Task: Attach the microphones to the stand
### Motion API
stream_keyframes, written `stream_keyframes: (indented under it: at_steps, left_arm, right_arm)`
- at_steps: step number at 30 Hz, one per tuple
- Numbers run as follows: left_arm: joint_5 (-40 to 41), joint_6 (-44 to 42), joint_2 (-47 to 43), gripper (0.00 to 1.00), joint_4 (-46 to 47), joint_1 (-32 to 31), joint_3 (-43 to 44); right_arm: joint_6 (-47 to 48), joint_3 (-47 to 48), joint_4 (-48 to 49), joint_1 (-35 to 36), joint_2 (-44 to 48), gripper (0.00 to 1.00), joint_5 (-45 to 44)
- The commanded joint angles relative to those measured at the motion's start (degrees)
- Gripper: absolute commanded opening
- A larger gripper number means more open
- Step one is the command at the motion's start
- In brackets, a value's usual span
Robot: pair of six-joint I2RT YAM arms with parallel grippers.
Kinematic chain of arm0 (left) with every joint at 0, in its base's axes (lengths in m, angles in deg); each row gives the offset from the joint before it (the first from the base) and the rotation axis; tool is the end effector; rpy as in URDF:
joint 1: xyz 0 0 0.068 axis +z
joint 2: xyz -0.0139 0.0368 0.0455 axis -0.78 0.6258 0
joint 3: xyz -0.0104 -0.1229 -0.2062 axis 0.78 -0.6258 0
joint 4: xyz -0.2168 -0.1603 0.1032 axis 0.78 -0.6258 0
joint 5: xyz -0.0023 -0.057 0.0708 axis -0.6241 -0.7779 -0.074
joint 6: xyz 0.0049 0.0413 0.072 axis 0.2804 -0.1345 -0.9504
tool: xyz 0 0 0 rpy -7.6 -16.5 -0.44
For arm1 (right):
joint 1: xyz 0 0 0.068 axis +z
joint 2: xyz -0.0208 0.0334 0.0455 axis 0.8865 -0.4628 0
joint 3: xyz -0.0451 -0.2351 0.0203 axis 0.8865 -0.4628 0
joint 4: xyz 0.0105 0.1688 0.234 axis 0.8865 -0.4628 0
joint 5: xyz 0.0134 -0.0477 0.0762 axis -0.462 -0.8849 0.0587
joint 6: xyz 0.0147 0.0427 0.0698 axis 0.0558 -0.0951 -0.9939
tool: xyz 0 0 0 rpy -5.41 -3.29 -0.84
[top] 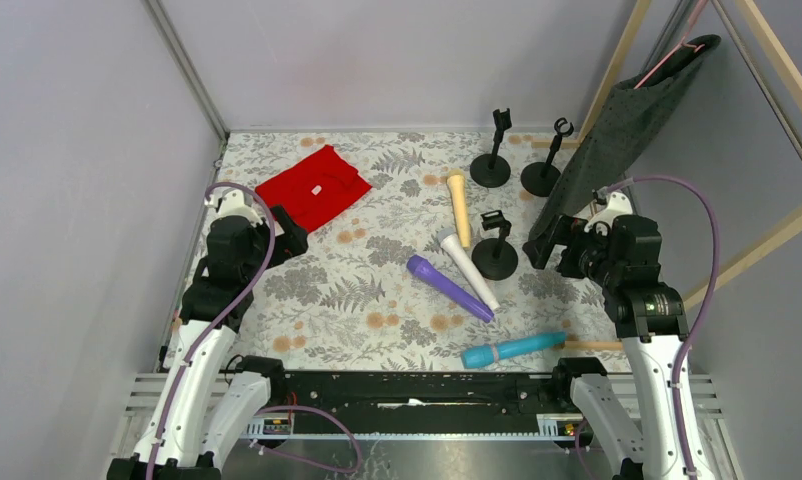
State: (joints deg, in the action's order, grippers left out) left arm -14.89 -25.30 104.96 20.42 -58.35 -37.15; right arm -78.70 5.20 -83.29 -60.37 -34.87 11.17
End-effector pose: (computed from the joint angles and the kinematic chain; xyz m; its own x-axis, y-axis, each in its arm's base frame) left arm 0.2449 -0.0270 0.2768 -0.4446 -0.3992 -0.8018 -0.1340 0.9147 -0.3812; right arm 0.2214 0.0285 0.3244 -0.5034 0.2320 -0.8323 -0.1638 0.9202 0.3555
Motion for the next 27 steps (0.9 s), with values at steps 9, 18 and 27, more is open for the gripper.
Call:
stream_keyframes:
  at_steps: [9, 18, 27]
  left_arm:
    - [-0.11, -0.02, -1.61, 0.99, 2.76, 0.24, -0.61]
    - [-0.59, 0.00, -2.04, 0.99, 2.32, 0.24, -1.00]
    - [-0.66, 0.08, -2.18, 0.99, 2.36, 0.19, -1.09]
  right_arm:
    - [-1.67, 2.38, 4.59, -0.22, 0.22, 1.00, 7.68]
    - [-5.40, 3.01, 10.53, -0.22, -3.19, 0.98, 14.27]
    - [-1.36, 8.59, 9.42, 8.92, -8.50, 0.96, 9.17]
